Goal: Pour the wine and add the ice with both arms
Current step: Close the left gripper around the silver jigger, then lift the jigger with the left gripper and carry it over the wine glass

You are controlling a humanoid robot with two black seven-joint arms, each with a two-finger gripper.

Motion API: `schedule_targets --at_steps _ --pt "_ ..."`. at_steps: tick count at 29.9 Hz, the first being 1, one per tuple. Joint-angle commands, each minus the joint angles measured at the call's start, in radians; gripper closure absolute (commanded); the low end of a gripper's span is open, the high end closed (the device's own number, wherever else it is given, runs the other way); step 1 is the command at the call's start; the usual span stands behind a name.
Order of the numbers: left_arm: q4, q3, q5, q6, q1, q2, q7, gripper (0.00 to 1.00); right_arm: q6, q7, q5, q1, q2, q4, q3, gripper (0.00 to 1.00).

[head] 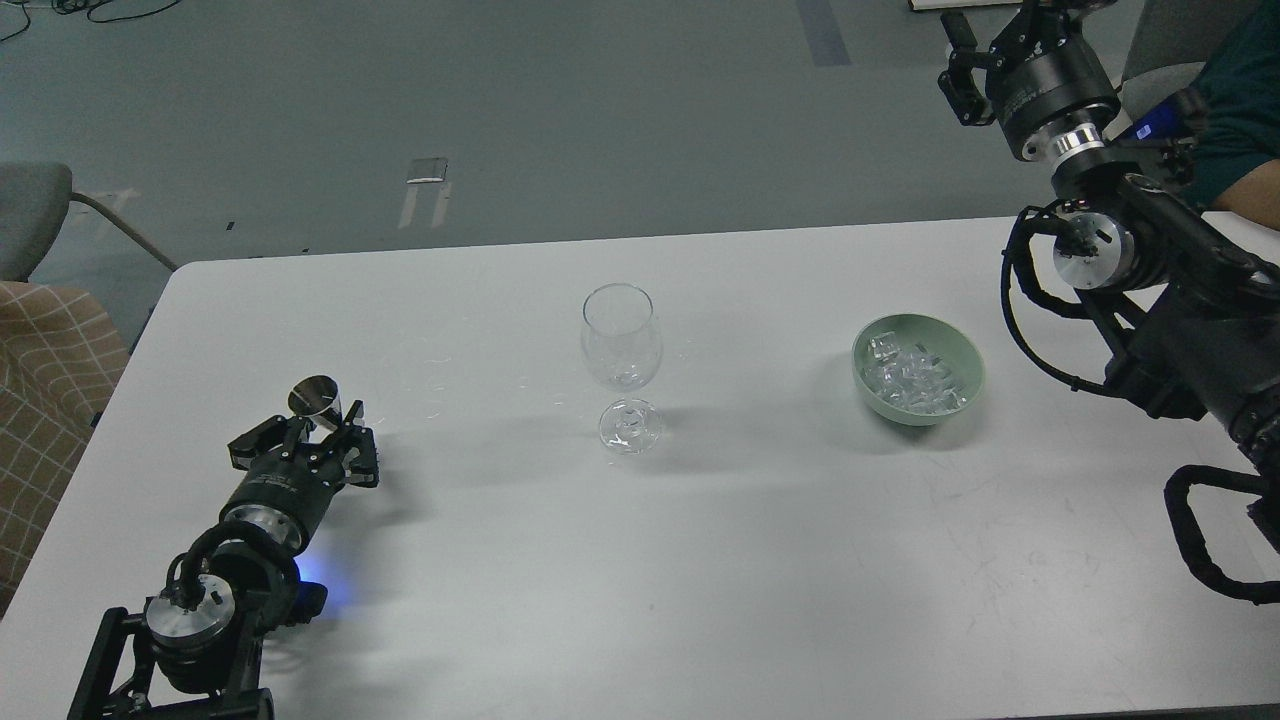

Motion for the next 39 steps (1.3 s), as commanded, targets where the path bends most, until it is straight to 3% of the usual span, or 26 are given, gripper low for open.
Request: schedule_targets --at_steps 1,9,24,39 --pt "0.002 0.0 -0.001 -0.029 0.0 0.0 0.002 0.8 -0.001 0.0 0.0 -0.001 -0.002 -0.001 0.0 0.0" --pt "0.006 -0.003 -0.001 -0.061 0.0 0.0 0.002 1.0 -0.001 0.0 -0.001 -0.001 -0.002 -0.001 0.0 0.0" --pt "-0.019 -0.001 -0.014 -0.06 -0.024 0.0 0.001 1.0 -0.001 0.0 -0.001 -0.001 0.0 -0.001 0.0 0.0" --pt "-0.175 0.127 -0.012 0.11 -0.159 0.001 0.025 1.0 -0.001 0.0 -0.001 -0.007 0.0 -0.001 0.0 0.0"
